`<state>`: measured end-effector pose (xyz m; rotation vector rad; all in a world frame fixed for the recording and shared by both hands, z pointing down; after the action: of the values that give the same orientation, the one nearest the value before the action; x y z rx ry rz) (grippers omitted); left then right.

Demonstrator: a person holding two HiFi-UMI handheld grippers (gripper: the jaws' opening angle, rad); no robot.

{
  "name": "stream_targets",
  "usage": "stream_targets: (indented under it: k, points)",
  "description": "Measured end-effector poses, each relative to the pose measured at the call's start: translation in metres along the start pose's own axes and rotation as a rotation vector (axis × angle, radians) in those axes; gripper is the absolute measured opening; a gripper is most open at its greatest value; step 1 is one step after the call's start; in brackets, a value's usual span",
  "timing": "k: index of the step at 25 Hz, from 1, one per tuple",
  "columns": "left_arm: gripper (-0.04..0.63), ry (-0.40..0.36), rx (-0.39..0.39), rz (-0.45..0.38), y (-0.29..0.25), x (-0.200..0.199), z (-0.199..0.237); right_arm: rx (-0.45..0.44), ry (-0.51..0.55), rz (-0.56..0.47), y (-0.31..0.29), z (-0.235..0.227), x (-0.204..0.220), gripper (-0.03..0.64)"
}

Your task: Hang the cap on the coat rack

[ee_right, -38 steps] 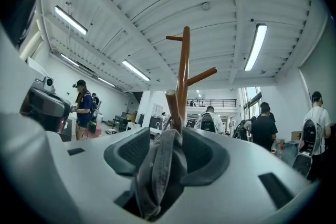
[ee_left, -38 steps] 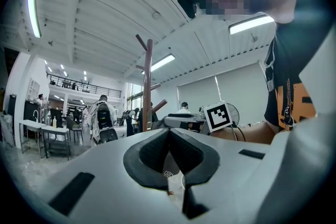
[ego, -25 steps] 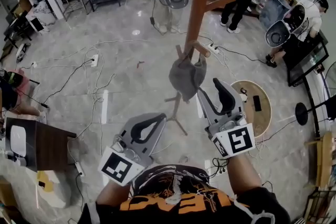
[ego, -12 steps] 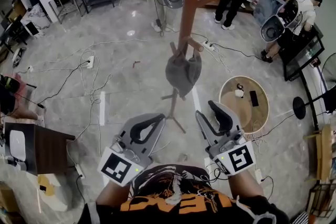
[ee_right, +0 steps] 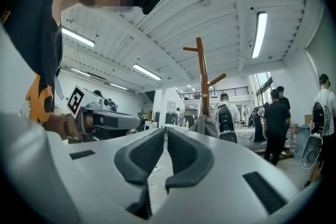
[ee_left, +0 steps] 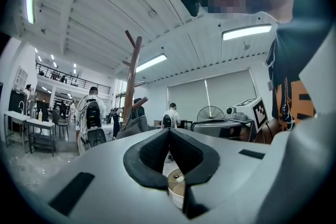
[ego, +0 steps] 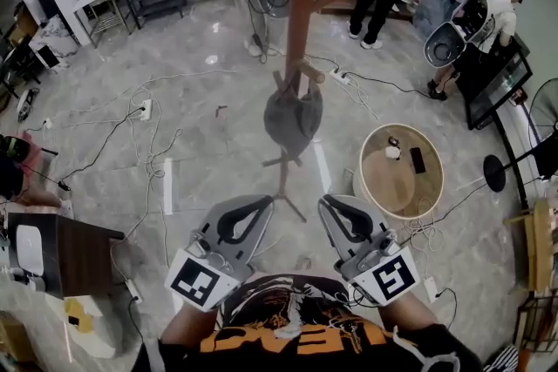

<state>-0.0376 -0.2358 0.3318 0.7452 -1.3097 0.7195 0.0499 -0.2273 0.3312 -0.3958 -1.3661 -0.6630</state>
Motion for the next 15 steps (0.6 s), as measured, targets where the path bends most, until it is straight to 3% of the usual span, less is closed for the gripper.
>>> stream_targets:
  k: [15]
  points:
    - [0.023, 0.002, 0.026, -0.005, -0.003, -0.005, -0.009, -0.012, -0.026, 0.015, 0.001, 0.002, -0.003, 0.014]
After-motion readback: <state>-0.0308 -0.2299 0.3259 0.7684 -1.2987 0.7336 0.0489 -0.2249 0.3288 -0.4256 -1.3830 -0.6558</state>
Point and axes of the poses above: the fingertips, and each gripper's own axes: y backward along the fingers, z to its left, x out of its underside, the point moved 1 cm from there along y, backward along the fingers, and after that the axes turned 6 degrees about y, right-handed, at the moved point
